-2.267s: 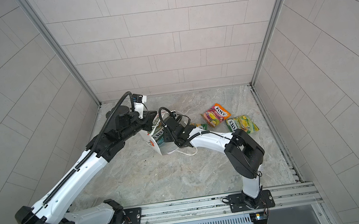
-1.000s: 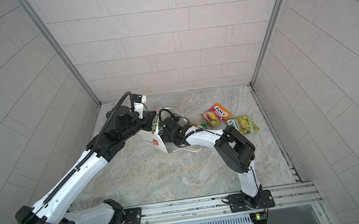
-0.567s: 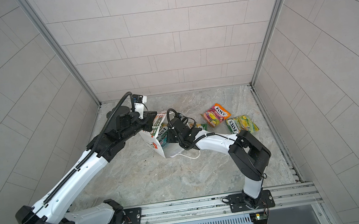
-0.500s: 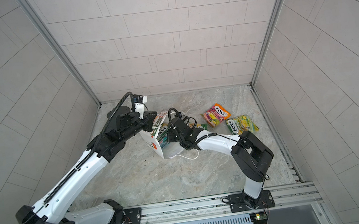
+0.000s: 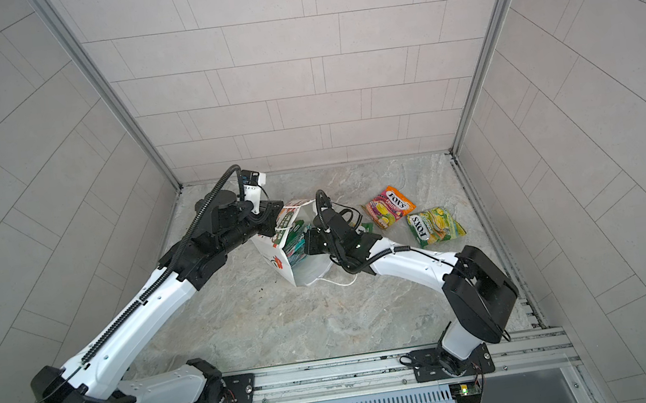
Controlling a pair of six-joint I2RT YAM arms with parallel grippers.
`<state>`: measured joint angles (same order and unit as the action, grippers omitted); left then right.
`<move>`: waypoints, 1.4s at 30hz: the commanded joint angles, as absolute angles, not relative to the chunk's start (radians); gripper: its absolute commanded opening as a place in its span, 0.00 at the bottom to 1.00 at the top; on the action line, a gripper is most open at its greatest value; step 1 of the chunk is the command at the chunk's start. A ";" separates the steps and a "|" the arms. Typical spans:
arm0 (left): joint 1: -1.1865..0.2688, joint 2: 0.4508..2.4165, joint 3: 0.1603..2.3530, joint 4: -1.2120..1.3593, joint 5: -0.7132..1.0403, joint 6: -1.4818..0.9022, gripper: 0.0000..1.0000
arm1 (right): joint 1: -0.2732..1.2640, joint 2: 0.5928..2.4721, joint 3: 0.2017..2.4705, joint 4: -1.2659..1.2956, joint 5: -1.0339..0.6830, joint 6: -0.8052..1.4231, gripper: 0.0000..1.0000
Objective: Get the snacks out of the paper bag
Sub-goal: 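Reach into the bag with the right gripper and grasp a teal packet, then lift the teal Mint Blossom packet out of the bag with the right gripper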
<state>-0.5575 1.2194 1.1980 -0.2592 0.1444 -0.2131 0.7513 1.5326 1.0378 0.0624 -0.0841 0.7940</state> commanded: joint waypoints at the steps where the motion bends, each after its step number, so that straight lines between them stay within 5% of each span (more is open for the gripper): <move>1: -0.561 1.222 1.203 -0.255 0.127 -0.222 0.00 | 0.747 1.462 1.025 0.122 -0.081 0.753 0.00; 42: -0.565 1.231 1.216 -0.278 0.097 -0.226 0.00 | 0.719 1.182 1.124 0.001 -0.219 0.643 0.00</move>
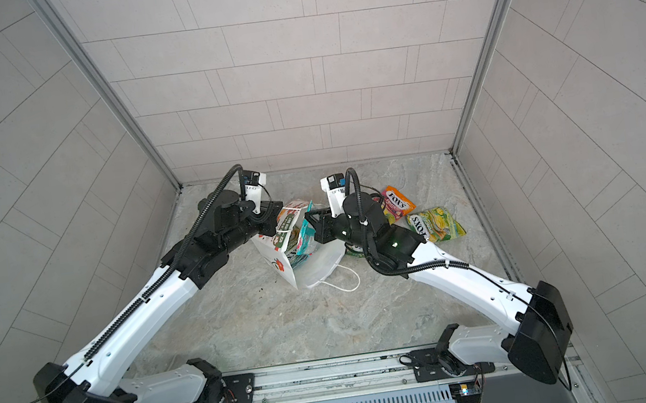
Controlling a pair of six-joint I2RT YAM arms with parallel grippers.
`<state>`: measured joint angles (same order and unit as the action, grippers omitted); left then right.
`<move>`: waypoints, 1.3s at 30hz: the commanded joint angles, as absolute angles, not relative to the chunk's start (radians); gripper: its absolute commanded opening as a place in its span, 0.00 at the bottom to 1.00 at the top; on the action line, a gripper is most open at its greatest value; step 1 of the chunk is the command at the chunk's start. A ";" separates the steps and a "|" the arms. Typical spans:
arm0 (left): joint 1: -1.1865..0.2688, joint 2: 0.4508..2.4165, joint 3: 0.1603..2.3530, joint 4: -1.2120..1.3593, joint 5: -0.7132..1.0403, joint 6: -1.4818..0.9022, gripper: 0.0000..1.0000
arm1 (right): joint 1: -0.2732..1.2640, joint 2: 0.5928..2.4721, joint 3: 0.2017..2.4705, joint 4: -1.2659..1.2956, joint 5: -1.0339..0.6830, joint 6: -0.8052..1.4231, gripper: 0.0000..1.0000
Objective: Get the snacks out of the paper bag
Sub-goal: 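Lift the teal Mint Blossom packet out of the bag with the right gripper, then carry the teal packet beside the other packets and lower it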
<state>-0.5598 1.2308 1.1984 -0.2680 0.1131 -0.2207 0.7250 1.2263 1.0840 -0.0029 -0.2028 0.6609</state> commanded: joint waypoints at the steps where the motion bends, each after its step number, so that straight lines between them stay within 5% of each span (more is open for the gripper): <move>1: -0.566 1.233 1.216 -0.278 0.097 -0.226 0.00 | 0.717 1.176 1.129 -0.006 -0.222 0.641 0.00; 22: -0.565 1.231 1.216 -0.279 0.098 -0.223 0.00 | 0.631 0.983 1.203 -0.170 -0.206 0.589 0.00; 39: -0.565 1.238 1.218 -0.280 0.105 -0.227 0.00 | 0.319 0.761 1.057 -0.445 -0.254 0.577 0.00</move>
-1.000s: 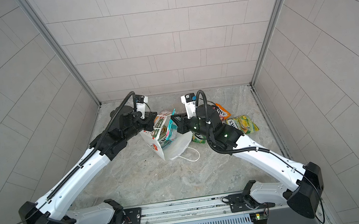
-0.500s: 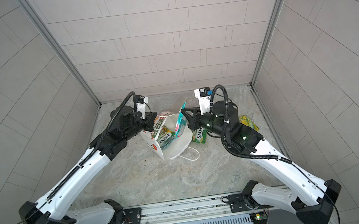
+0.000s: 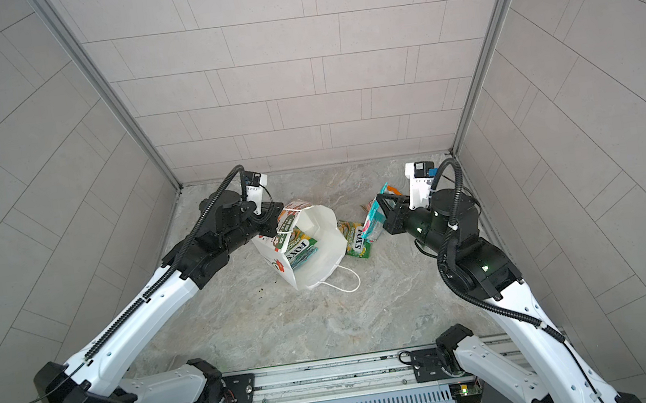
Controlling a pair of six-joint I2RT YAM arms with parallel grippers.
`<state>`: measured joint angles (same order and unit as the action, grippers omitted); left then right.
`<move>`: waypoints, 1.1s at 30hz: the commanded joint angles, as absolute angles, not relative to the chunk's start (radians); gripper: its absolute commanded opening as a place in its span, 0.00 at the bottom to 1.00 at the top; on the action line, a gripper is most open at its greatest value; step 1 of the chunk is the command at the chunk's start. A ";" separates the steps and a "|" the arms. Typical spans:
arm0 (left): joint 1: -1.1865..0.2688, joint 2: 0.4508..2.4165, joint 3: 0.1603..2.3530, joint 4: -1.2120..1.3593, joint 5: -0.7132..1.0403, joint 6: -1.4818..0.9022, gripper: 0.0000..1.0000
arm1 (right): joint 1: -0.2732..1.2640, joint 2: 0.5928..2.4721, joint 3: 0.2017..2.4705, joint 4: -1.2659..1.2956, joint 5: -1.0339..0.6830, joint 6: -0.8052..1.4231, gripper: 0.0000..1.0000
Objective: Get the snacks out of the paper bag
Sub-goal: 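Carry the teal packet beside the other packets and lower it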
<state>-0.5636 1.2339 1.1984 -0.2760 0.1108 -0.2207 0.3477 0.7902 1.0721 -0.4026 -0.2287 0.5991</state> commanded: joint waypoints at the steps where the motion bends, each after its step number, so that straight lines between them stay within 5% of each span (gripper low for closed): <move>1: -0.565 1.237 1.217 -0.281 0.105 -0.226 0.00 | 0.304 0.753 1.041 -0.463 -0.260 0.574 0.00; 27: -0.569 1.237 1.217 -0.281 0.103 -0.221 0.00 | 0.036 0.900 0.654 -0.263 -0.538 0.545 0.00; 33: -0.573 1.242 1.216 -0.281 0.103 -0.221 0.00 | 0.003 0.890 0.626 -0.356 -0.468 0.473 0.00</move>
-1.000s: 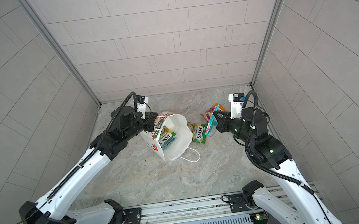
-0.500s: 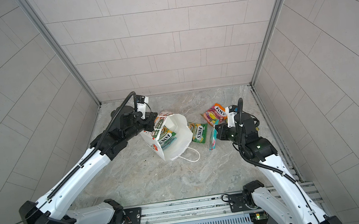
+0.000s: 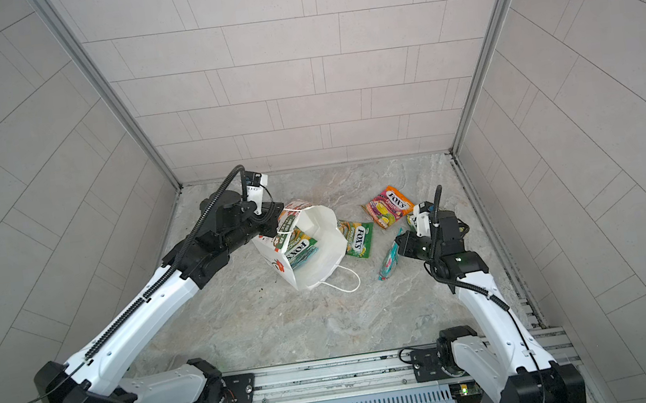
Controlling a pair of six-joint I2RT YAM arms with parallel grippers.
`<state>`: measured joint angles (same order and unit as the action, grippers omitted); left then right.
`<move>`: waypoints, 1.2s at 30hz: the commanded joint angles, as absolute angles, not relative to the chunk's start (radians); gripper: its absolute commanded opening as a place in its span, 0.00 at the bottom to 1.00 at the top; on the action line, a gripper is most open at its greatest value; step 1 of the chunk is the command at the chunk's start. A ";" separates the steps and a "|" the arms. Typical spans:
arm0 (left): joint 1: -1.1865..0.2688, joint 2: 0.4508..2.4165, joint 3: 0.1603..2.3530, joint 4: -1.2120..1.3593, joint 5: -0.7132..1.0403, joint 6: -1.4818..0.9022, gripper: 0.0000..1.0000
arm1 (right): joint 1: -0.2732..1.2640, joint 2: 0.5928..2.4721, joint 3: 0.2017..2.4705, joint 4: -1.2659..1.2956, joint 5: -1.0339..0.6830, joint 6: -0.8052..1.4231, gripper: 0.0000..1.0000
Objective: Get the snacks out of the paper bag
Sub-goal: 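Carry the teal packet beside the other packets and lower it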
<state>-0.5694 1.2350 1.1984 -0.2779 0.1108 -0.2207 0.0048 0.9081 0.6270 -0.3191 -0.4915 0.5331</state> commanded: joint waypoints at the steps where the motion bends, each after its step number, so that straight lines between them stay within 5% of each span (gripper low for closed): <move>1: -0.574 1.244 1.215 -0.281 0.103 -0.221 0.00 | 0.003 0.886 0.629 -0.380 -0.438 0.459 0.00; 10: -0.582 1.253 1.216 -0.282 0.099 -0.219 0.00 | 0.003 0.877 0.643 -0.494 -0.217 0.384 0.00; 27: -0.586 1.249 1.216 -0.284 0.101 -0.215 0.00 | 0.003 0.944 0.626 -0.419 -0.077 0.365 0.00; 31: -0.586 1.250 1.217 -0.285 0.101 -0.215 0.00 | 0.003 0.978 0.624 -0.417 -0.040 0.364 0.11; 36: -0.586 1.247 1.217 -0.286 0.101 -0.214 0.00 | 0.003 1.001 0.633 -0.417 0.005 0.362 0.38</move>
<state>-0.5842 1.2499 1.1984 -0.2829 0.1104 -0.2199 0.0036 0.9981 0.6300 -0.4225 -0.0517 0.3683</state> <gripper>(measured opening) 0.056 0.343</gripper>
